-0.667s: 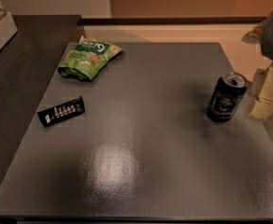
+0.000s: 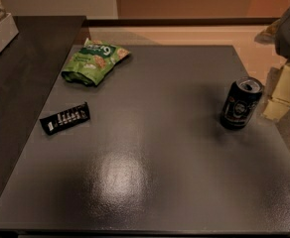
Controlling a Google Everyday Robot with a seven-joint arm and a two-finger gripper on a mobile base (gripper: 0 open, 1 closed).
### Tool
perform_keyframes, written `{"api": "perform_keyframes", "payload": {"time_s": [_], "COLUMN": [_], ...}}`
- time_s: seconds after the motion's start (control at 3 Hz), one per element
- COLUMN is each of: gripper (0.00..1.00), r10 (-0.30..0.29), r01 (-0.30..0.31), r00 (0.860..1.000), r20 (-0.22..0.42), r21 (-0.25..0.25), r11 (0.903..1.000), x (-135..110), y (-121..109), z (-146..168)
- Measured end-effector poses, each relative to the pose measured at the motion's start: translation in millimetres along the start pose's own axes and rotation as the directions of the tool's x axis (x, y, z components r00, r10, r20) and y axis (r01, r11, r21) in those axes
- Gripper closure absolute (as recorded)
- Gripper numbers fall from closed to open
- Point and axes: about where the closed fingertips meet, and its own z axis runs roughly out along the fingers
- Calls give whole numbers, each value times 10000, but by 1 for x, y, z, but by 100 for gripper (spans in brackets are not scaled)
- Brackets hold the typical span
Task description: Pick pepsi can
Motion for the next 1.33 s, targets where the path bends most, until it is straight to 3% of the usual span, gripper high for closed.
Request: {"api": "perform_keyframes", "payload": {"time_s": [0.67,1.33], "gripper": [0,0], "r10": [306,746], "r01": [-263,-595], "r00": [9937,9848], "r20": [1077,1570], "r21": [-412,-988], "r11": [9988,9933], "x": [0,15], "y": [-27,-24], "z": [25,42]}}
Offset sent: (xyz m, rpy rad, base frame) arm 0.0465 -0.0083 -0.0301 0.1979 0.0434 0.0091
